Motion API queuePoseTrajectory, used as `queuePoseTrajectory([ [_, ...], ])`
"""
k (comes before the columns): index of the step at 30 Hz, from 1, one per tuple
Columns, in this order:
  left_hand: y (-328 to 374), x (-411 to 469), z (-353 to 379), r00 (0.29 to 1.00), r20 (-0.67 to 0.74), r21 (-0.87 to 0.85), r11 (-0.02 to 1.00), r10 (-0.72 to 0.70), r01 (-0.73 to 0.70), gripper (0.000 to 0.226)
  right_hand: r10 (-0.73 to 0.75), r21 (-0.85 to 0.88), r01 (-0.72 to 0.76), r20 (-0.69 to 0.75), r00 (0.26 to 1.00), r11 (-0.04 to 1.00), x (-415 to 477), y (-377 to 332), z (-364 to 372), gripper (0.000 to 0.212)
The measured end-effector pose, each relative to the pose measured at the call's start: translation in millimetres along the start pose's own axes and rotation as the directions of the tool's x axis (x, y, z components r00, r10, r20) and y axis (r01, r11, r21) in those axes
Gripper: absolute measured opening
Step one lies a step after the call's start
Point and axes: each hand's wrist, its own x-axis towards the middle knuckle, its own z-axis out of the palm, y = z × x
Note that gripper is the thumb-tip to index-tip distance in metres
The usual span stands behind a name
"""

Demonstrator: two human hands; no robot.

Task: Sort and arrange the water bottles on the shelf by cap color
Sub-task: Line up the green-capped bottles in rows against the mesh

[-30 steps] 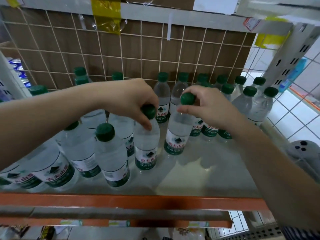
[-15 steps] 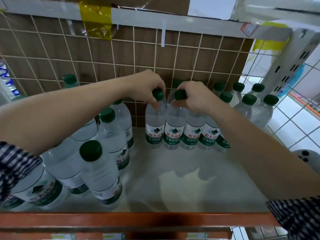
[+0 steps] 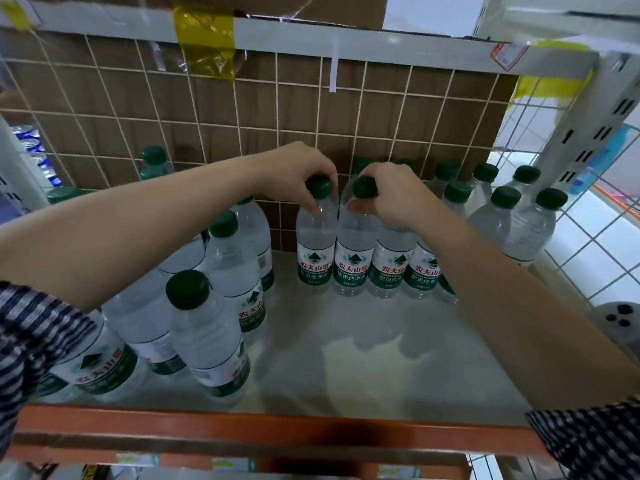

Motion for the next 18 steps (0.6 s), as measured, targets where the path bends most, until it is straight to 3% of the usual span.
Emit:
queuePoseTrajectory([
  [5, 3.1, -10.0, -0.4, 0.998, -0.021, -0.011, 0.998, -0.063, 0.063, 0.053, -0.082, -0.076, 0.076, -0.070, 0.994, 0.994, -10.2, -3.7, -4.4, 0.052],
  [11, -15.8, -53.0, -41.0, 0.980, -0.157, -0.029, 0.992, -0.126, 0.123, 0.024, -0.336, -0.052, 0.333, -0.207, 0.919, 0.942, -13.3, -42.6, -9.5, 0.039],
  [14, -38.1, -80.9, -55.3, 0.966, -0.217, -0.015, 0.990, -0.139, 0.140, 0.020, -0.394, 0.001, 0.398, -0.148, 0.907, 0.917, -2.5, -71.2, -1.8, 0.030],
  [18, -73.6, -100.7, -56.7, 0.957, -0.207, 0.027, 0.976, -0.204, 0.214, 0.025, -0.421, 0.114, 0.412, 0.075, 0.904, 0.904, 15.9, -105.4, 17.3, 0.039],
])
